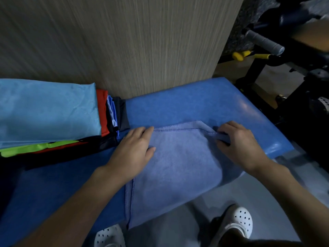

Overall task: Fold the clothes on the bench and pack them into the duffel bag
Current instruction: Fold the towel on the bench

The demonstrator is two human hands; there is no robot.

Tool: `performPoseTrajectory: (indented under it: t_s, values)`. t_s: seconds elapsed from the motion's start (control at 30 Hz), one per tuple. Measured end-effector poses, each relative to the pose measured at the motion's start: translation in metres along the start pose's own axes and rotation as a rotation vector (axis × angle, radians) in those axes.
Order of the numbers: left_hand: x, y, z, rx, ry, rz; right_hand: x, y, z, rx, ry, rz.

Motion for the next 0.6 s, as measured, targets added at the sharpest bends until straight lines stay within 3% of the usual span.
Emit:
performPoseTrajectory:
  t_s: [0.17, 0.4, 0.6]
  values:
    - [-0.002, 0.005, 0.002, -0.056, 0.012, 0.045, -0.003, 0.013, -0.009, 0.069, 0.030, 0.079]
    - [0.002, -0.001, 0.000, 0.092, 0.129, -0.028, -0.006, 0.017, -0.013, 0.100, 0.053, -0.005]
    - [0.003, -0.002, -0.001, 0.049, 0.191, -0.057, -0.005, 0.010, -0.017, 0.216, -0.021, -0.074]
Point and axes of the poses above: each hand's wrist, its own x-axis towards the middle knuckle, its own z-axis out of the palm, y = z × x, the point moved 4 cm from there along x, towards the middle knuckle, and after that the axes turned 3 degrees about y, right-handed, at the moved point
